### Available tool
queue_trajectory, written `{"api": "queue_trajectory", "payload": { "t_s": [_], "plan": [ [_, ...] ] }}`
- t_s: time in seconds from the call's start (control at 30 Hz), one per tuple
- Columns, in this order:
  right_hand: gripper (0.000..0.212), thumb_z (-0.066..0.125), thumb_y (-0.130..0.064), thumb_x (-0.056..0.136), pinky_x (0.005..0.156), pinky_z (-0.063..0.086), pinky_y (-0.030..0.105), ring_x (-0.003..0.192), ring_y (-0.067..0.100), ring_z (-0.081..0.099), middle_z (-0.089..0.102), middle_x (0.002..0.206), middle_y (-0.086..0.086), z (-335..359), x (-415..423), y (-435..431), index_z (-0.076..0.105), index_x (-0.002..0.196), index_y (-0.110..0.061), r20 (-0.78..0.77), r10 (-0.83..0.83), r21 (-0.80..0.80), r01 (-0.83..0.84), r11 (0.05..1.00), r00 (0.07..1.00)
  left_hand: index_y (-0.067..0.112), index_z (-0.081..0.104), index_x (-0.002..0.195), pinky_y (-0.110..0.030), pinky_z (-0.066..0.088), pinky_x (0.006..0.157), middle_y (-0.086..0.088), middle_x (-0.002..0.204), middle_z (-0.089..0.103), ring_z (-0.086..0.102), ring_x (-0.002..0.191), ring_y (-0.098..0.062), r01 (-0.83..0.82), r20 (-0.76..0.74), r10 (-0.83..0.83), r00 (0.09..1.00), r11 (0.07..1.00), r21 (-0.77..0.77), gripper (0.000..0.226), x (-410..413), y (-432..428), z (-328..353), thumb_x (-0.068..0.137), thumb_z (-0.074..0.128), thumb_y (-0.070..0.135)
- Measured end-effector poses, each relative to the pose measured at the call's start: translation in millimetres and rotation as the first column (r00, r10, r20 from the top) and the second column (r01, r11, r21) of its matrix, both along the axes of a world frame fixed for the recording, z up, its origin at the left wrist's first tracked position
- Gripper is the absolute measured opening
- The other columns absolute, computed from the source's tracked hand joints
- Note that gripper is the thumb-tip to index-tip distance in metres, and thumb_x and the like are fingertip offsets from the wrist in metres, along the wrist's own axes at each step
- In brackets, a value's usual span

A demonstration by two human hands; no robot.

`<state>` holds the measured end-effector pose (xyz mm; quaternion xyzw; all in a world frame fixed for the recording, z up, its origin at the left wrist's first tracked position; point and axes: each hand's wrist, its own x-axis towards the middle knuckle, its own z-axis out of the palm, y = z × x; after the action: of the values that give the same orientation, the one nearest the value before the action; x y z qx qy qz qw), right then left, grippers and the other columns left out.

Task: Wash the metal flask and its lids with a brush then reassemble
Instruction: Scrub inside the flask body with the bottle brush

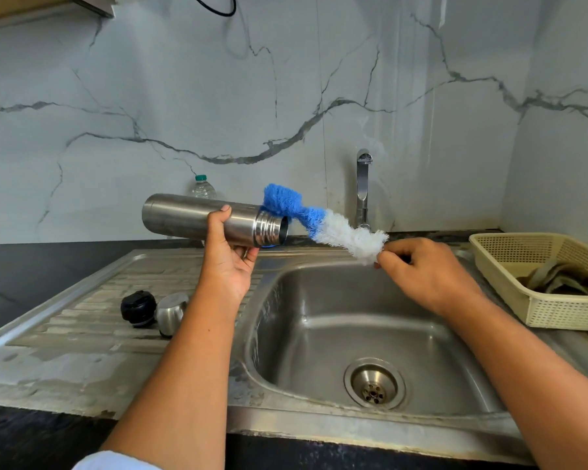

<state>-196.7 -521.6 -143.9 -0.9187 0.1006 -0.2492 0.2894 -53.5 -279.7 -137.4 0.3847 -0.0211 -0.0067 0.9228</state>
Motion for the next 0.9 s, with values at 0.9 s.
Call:
{"api": "queue_trajectory", "payload": {
  "t_s": [0.9],
  "plan": [
    [0.023, 0.058, -0.027, 0.099, 0.069, 0.050, 0.038, 0.085, 0.036, 0.061, 0.061, 0.091, 0.007, -3.2, 5.2, -8.5, 0.077, 0.108, -0.019, 0.248, -0.034, -0.336, 0.119, 0.934, 0.968, 0.027, 0.056, 0.132, -0.023, 0.056, 0.067, 0.001, 0.119, 0.075, 0.074, 0.104, -0.014, -0.189, -0.058, 0.192, 0.980, 0.980, 0.063, 0.065, 14.5, 5.4, -5.7, 0.076, 0.084, 0.046]
  ]
}}
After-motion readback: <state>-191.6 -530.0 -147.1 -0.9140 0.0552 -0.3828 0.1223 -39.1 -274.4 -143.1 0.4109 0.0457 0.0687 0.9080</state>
